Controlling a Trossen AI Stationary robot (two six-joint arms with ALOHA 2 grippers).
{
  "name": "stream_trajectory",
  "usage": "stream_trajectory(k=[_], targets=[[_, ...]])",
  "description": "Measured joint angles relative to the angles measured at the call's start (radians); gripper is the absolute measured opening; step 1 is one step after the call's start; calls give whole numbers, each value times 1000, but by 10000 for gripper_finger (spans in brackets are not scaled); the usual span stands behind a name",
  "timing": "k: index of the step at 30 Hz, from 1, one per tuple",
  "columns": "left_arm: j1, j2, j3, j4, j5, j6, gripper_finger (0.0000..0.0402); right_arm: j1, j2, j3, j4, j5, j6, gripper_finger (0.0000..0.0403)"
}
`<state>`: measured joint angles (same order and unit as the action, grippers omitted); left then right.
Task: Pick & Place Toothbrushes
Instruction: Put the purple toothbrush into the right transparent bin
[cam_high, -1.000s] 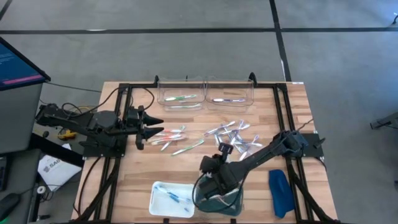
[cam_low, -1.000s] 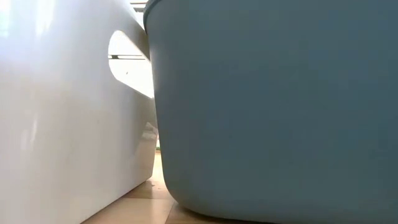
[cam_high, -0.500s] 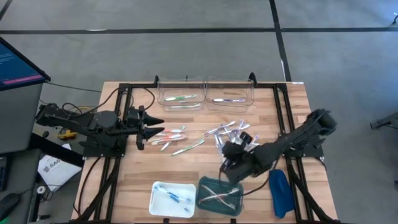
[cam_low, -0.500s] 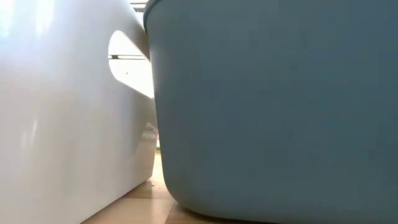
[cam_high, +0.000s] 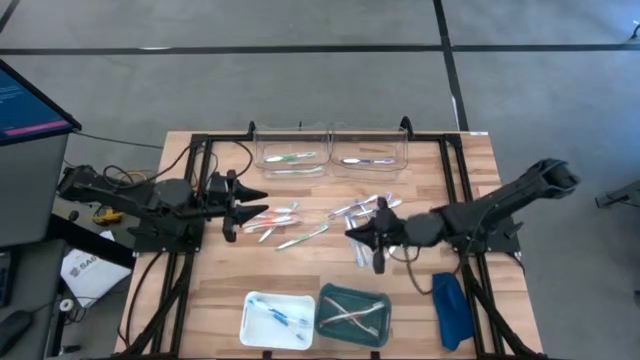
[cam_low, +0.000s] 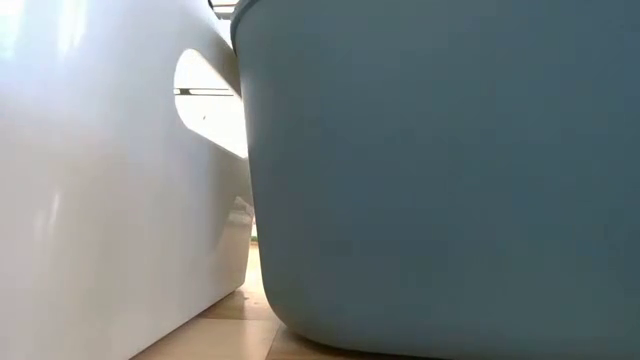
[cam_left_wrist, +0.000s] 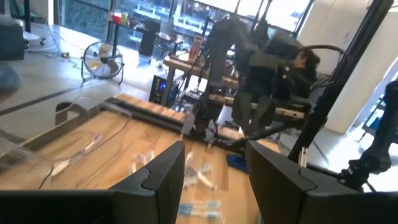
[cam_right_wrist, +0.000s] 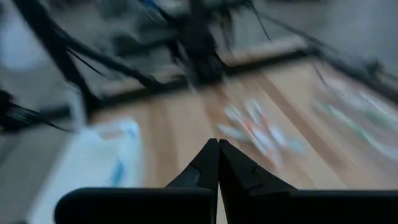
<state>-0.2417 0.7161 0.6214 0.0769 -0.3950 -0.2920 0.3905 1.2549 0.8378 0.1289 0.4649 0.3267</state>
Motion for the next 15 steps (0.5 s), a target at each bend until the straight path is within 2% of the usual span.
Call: stream_trajectory(k=[2, 6, 12, 15], targets=[[0, 2, -1, -2, 0, 1, 163, -30, -26, -6, 42, -47, -68, 0], [0, 12, -1, 9, 2, 0, 163, -121, -61, -7, 27, -27, -124, 0], [0, 11, -1, 17, 2, 5, 163, -276, -95, -7, 35, -20, -94, 0], [0, 11, -1, 18, 3, 6, 163, -356, -99, -7, 31, -51, -75, 0]])
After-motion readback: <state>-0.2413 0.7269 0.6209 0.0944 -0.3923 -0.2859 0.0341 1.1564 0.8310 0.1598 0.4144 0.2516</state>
